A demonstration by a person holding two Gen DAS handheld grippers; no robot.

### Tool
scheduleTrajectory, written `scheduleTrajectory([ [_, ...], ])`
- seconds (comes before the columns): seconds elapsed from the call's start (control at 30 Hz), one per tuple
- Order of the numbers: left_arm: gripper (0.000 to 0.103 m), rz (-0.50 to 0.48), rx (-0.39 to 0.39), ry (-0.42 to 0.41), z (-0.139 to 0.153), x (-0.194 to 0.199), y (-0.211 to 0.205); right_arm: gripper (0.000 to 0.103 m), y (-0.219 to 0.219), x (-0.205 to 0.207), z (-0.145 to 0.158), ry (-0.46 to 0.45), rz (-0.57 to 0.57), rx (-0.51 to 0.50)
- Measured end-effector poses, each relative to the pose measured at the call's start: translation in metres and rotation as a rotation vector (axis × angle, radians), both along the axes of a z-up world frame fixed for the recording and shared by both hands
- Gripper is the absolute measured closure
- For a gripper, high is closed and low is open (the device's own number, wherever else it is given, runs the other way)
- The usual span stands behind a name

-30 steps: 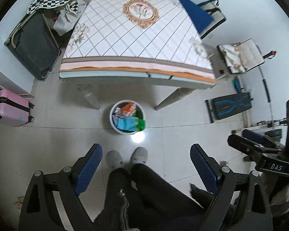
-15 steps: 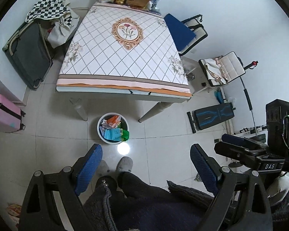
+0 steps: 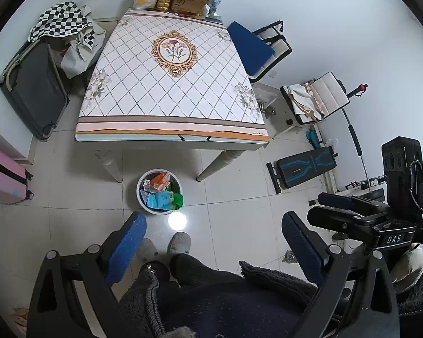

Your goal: Collect trash

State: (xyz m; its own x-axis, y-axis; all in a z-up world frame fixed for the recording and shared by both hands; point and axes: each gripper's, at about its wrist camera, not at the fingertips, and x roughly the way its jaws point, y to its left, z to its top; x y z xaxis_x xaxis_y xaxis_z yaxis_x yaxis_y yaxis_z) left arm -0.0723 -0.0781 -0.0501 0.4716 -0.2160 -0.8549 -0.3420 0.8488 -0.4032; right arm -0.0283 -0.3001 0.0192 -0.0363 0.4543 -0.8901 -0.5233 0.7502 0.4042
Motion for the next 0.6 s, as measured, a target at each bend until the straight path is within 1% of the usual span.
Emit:
scheduleTrajectory([
  [0.6,0.004,-0.037,-0.008,0.003,-0.0020,0.0040,-0.0062,0.000,-0.0090,0.0023,0.0027,0.016,-0.008,0.000],
])
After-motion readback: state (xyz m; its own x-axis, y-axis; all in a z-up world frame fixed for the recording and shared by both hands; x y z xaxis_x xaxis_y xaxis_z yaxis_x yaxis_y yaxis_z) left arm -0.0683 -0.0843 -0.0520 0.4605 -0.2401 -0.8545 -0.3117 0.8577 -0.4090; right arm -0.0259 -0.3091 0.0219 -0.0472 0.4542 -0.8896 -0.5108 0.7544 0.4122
